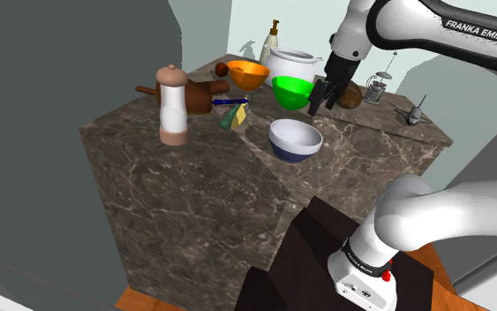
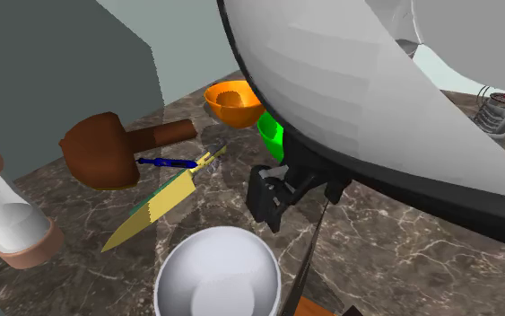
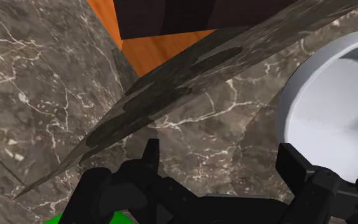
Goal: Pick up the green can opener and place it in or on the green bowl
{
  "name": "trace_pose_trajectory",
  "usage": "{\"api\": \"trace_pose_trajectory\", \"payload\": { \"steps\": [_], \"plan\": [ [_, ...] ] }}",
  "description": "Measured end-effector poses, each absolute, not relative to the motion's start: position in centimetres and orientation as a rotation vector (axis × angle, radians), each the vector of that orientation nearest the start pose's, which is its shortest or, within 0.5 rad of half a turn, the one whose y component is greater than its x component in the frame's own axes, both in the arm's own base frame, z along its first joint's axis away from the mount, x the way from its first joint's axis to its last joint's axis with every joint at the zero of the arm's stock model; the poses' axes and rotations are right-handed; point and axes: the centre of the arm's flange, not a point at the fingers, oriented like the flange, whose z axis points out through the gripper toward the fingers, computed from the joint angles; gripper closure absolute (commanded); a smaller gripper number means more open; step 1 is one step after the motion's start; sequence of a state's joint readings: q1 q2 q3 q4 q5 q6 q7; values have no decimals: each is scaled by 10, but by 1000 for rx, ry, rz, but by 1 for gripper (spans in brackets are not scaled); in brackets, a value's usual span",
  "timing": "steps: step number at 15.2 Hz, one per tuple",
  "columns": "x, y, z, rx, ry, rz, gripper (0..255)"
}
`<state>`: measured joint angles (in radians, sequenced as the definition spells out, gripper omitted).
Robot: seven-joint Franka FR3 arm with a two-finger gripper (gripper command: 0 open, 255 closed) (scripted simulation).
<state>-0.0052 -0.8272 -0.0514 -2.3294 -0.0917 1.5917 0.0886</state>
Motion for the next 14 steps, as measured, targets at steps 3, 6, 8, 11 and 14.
{"api": "trace_pose_trajectory", "payload": {
  "steps": [3,6,8,11,14],
  "plan": [
    [310,-23,616,-3176,284,-136,0],
    [347,-11,611,-3150,462,-118,0],
    [371,-1,608,-3125,587,-105,0],
    [411,7,601,-3077,775,-84,0],
    [455,13,591,-3018,958,-65,0]
  ]
}}
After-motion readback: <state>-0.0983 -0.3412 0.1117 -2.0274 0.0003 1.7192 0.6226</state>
